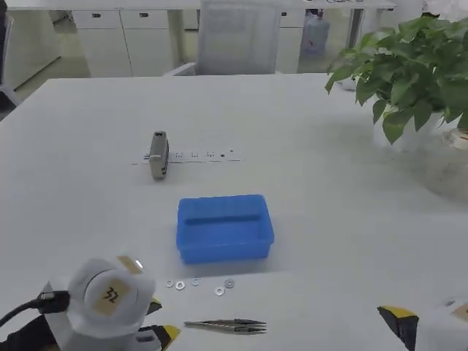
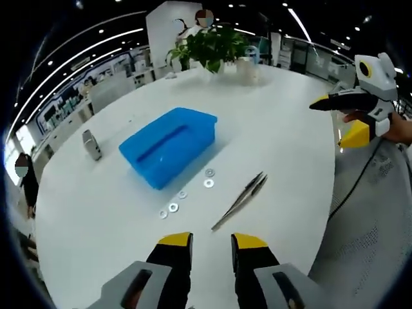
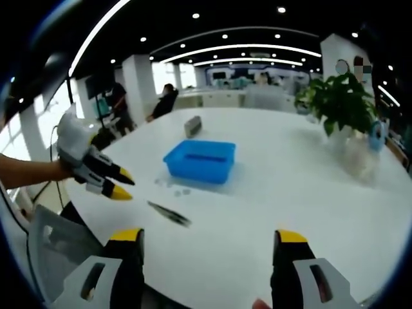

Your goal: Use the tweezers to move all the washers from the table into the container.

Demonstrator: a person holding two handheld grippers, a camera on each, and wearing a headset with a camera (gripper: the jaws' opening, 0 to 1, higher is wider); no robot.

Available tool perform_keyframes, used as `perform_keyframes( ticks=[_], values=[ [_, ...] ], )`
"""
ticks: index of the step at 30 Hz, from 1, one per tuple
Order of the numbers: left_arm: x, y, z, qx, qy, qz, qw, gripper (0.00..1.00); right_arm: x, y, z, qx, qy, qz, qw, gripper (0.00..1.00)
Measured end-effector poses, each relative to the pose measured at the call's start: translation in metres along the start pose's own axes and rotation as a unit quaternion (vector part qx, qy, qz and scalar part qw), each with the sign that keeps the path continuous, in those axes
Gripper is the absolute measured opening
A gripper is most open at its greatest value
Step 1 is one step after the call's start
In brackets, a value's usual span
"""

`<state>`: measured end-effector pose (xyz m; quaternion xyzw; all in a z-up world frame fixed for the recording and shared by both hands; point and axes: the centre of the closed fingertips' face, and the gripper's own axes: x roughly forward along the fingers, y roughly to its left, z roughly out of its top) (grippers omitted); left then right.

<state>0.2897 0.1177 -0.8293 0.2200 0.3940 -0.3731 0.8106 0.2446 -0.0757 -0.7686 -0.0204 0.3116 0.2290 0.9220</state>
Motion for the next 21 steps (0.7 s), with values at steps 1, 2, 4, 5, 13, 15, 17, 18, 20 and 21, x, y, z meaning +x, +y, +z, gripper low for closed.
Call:
perform_keyframes(
  ticks=[1,2,4,5,13,15,17,18,20,21],
  values=[
    [0.004,0.0,0.0,0.011,0.004,-0.001,0.9999,0.21,0.0,-0.001,-0.001,0.001,0.003,-0.001,1.0,0.8],
    [0.008,-0.002,0.0,0.022,0.008,-0.009,0.9997,0.21,0.0,-0.001,-0.001,0.001,0.003,-0.002,1.0,0.8],
    [0.013,-0.001,0.002,0.02,0.009,-0.013,0.9997,0.22,0.0,-0.002,-0.001,0.004,0.004,-0.003,1.0,0.8],
    [0.017,0.0,0.003,0.024,0.009,-0.018,0.9995,0.22,0.001,-0.002,-0.002,0.006,0.005,-0.003,1.0,0.8],
    [0.036,-0.004,-0.003,0.065,0.038,-0.061,0.9952,0.23,0.002,-0.002,-0.005,0.005,0.013,-0.006,0.9999,0.8],
    [0.04,-0.007,-0.007,0.08,0.047,-0.074,0.9929,0.23,0.002,-0.003,-0.005,0.004,0.014,-0.009,0.9998,0.8],
    [0.038,-0.008,-0.004,0.078,0.039,-0.079,0.9931,0.2,0.001,-0.004,-0.005,0.004,0.014,-0.011,0.9998,0.8],
    [0.038,-0.009,-0.004,0.084,0.042,-0.086,0.9918,0.2,0.001,-0.004,-0.005,0.003,0.014,-0.013,0.9998,0.8],
    [0.039,-0.012,-0.003,0.094,0.041,-0.1,0.9897,0.17,0.001,-0.005,-0.005,0.004,0.014,-0.014,0.9998,0.8],
    [0.039,-0.012,-0.002,0.1,0.041,-0.102,0.9888,0.17,0.001,-0.005,-0.005,0.004,0.014,-0.015,0.9998,0.8]
  ],
)
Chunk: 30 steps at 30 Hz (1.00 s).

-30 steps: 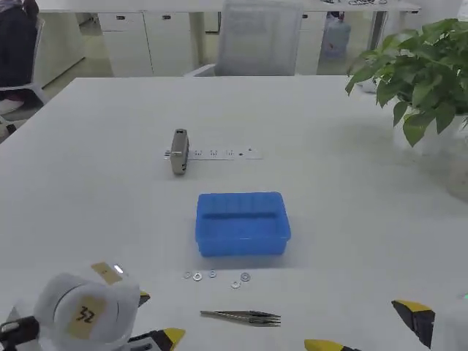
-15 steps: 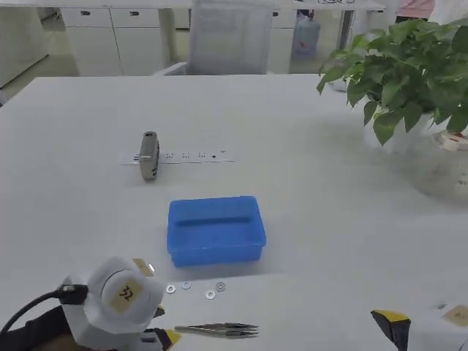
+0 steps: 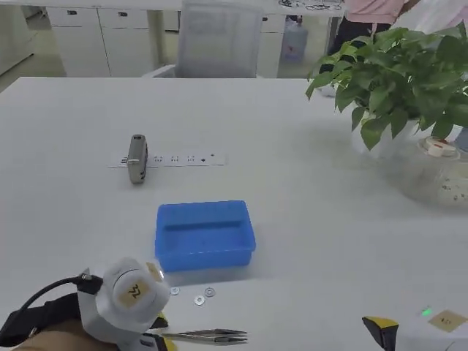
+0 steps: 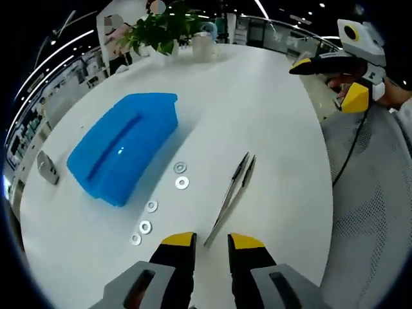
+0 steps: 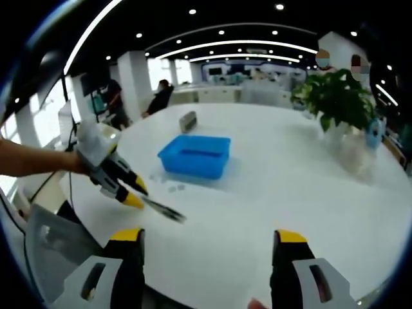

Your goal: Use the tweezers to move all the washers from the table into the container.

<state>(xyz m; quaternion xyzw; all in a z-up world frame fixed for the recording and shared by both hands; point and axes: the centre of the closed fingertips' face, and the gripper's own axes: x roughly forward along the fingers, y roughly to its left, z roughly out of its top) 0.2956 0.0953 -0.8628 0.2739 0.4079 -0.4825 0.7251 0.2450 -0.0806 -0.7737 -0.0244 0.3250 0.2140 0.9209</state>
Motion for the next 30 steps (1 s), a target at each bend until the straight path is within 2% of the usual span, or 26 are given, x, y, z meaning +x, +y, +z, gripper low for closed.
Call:
perform_keyframes(
  ticks=[4,7,10,15,19,24,30],
  values=[
    [0.001,-0.001,0.0,0.019,0.007,-0.008,0.9998,0.12,0.0,-0.001,0.0,0.0,-0.001,-0.002,1.0,0.79],
    [0.001,0.001,0.0,0.05,0.01,0.007,0.9987,0.0,0.0,-0.001,0.001,-0.001,-0.002,-0.005,1.0,0.79],
    [0.0,-0.002,-0.001,0.049,0.006,0.003,0.9988,0.0,-0.001,-0.001,0.001,-0.001,-0.004,-0.005,1.0,0.79],
    [-0.003,-0.012,-0.003,0.064,0.008,-0.001,0.9979,0.0,-0.001,0.0,0.002,-0.007,-0.005,-0.003,1.0,0.79],
    [-0.013,-0.017,0.003,0.051,-0.006,0.003,0.9987,0.0,-0.001,0.001,0.002,-0.008,-0.006,-0.002,0.9999,0.79],
    [-0.03,-0.024,0.014,0.043,-0.026,0.021,0.9985,0.0,-0.002,0.003,0.003,-0.01,-0.007,0.003,0.9999,0.78],
    [-0.049,-0.032,0.029,0.045,-0.056,0.045,0.9964,0.0,0.0,0.015,0.001,-0.021,-0.002,0.032,0.9992,0.72]
  ],
)
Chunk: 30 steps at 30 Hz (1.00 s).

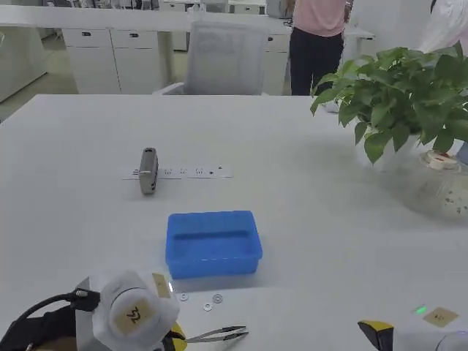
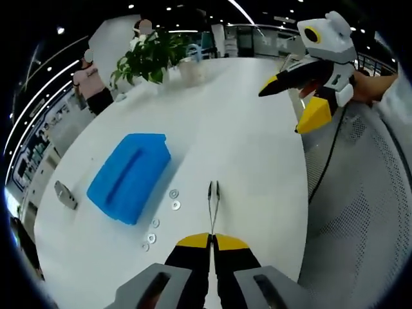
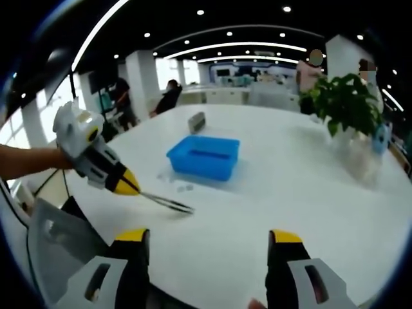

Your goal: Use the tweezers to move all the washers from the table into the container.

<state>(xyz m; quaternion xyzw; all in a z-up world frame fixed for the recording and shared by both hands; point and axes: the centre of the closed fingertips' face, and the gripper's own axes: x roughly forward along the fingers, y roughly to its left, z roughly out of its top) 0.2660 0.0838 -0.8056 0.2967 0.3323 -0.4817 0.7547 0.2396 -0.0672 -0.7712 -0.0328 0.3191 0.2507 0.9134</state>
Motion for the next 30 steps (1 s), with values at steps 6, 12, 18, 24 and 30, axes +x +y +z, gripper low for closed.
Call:
perform_keyframes(
  ticks=[6,12,18,24,30],
  values=[
    [-0.02,0.002,0.02,-0.004,-0.033,0.008,0.9994,0.0,0.005,0.019,-0.001,-0.007,0.006,0.063,0.998,0.58],
    [-0.032,0.004,0.033,0.003,-0.044,0.005,0.999,0.0,0.021,0.05,-0.003,-0.075,0.042,0.139,0.9866,0.38],
    [-0.038,0.0,0.038,0.01,-0.054,-0.008,0.9984,0.0,0.049,0.082,0.004,-0.186,0.072,0.194,0.9605,0.24],
    [-0.044,-0.003,0.041,0.028,-0.058,-0.013,0.9978,0.0,0.082,0.104,0.026,-0.23,0.057,0.248,0.9394,0.16],
    [-0.046,-0.004,0.038,0.048,-0.05,-0.022,0.9973,0.0,0.104,0.117,0.016,-0.26,0.085,0.277,0.921,0.16]
  ],
)
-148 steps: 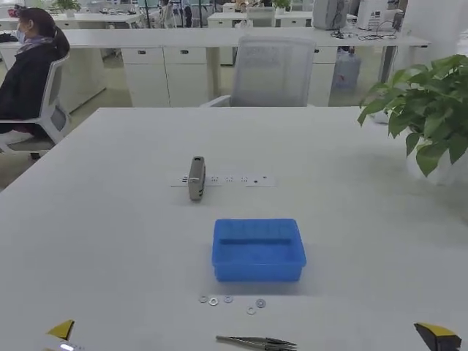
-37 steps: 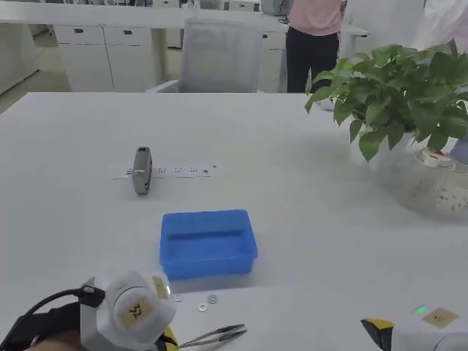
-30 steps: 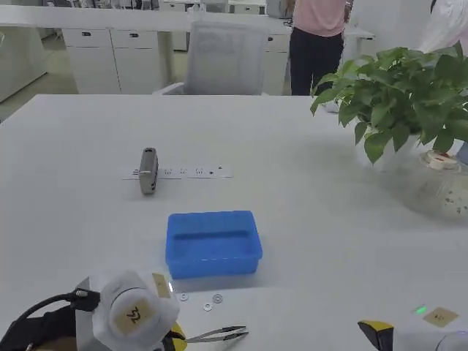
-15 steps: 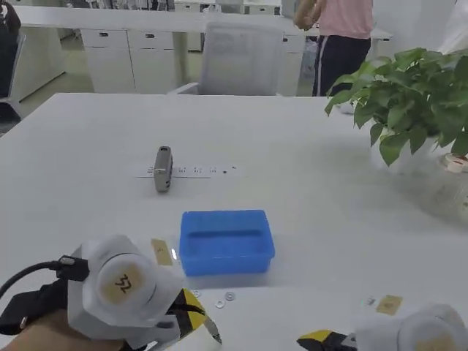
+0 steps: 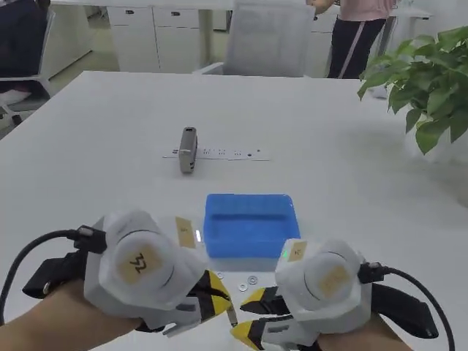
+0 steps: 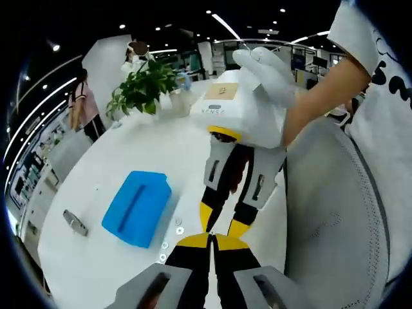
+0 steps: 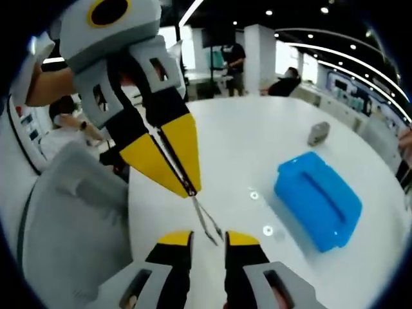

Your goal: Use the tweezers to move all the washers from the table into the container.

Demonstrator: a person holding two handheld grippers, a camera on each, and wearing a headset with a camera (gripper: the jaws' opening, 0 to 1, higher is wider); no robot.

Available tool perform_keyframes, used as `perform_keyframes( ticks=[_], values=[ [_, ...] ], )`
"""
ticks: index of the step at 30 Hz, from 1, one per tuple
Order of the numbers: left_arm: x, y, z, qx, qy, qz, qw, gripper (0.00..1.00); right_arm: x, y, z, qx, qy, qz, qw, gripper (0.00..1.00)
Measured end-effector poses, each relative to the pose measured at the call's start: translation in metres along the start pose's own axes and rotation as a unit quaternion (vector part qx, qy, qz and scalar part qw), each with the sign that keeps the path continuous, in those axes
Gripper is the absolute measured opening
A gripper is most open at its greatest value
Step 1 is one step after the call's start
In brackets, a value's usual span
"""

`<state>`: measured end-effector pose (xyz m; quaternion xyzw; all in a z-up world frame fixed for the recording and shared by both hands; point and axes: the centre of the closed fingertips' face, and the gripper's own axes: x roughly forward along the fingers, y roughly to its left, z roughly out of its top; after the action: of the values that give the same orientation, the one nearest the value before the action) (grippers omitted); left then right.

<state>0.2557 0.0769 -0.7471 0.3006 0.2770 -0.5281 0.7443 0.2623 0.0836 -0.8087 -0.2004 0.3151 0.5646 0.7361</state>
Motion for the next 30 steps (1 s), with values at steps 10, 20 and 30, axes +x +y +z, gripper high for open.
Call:
perform_keyframes(
  ticks=[10,20,30],
  values=[
    [0.004,-0.009,-0.004,0.009,0.005,-0.023,0.9997,0.0,0.009,0.013,0.006,-0.038,0.003,0.009,0.9992,0.1],
    [0.009,-0.014,-0.002,0.017,-0.016,-0.008,0.9997,0.0,0.014,0.015,-0.004,-0.091,0.026,-0.005,0.9955,0.04],
    [-0.015,-0.009,-0.028,-0.254,-0.093,0.113,0.9561,0.27,0.013,0.012,-0.004,-0.076,0.025,-0.011,0.9967,0.03]
  ],
)
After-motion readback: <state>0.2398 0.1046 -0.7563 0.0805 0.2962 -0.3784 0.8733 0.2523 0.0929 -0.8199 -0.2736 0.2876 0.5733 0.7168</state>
